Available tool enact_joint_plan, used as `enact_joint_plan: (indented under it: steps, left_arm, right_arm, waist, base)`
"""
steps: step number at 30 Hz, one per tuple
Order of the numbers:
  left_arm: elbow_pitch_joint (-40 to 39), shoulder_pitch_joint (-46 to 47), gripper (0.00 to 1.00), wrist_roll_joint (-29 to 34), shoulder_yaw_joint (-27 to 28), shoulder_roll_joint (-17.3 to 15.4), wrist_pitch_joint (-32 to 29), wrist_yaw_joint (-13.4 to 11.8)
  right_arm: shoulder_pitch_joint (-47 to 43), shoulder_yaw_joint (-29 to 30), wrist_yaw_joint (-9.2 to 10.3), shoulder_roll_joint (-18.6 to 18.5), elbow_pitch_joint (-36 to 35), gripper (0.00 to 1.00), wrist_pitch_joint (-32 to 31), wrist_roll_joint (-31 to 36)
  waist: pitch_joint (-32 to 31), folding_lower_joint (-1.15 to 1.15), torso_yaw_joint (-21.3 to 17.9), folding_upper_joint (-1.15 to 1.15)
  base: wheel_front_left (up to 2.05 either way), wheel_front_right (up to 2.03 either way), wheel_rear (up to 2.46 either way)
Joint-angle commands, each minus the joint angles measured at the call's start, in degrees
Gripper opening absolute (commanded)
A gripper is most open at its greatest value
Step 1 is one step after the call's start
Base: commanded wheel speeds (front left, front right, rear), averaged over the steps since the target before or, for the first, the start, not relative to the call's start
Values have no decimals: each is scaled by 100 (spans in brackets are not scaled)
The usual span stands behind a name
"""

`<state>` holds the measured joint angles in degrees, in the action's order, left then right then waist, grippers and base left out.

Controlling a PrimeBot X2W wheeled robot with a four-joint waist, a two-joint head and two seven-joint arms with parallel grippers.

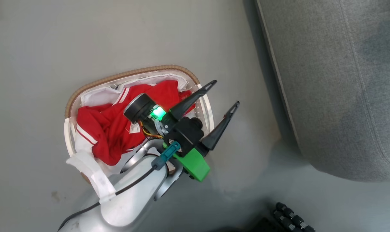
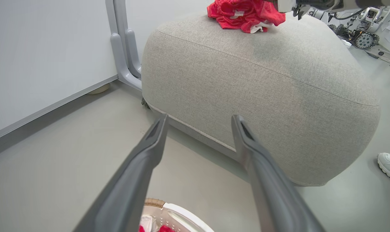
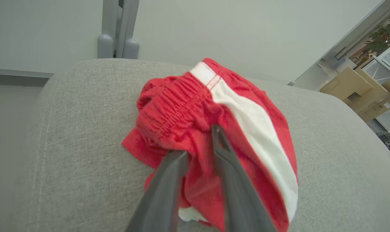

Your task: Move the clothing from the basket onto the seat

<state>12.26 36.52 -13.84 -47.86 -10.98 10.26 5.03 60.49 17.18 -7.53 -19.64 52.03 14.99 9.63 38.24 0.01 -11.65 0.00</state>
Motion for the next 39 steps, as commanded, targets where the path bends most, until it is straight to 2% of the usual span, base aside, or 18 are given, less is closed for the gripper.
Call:
enact_joint_plan:
  steps: [1,6,20,28,35,39]
  left_arm:
    - [34,-6,100,-42,46,-22,48,-34]
    - [177,-120,100,-218,111,44,183,-76]
    - [778,-540,100,-634,462,398,498,-120]
    - [734,-1028,100,-788,1215,477,495,-152]
    - [771,-1556,100,-718,1984,429,490,-271]
    - [762,-1891,100,-668,2393,421,491,-346]
  right_arm:
    - [-127,-42,8,17,-95,100,26,21]
    - [-385,-277,8,121,-394,100,27,17]
    - [-845,-1078,8,-190,-648,100,28,-146]
    - [-1204,-1543,8,-163,-795,100,28,-410]
    - [-1791,-1720,8,101,-1070,100,29,-756]
    - [-2237,-1687,8,397,-1378,100,28,-980]
  waist:
    - [-84,-1,-20,0]
    - [-345,-1,-17,0]
    - [-1796,-1,366,0]
    - [-2603,-1,719,0]
    - [-3046,-1,965,0]
    - [-3184,-1,1075,0]
  base:
    - [0,0,0]
    - [0,0,0]
    - [0,0,0]
    - [0,0,0]
    - [0,0,0]
    - [0,0,0]
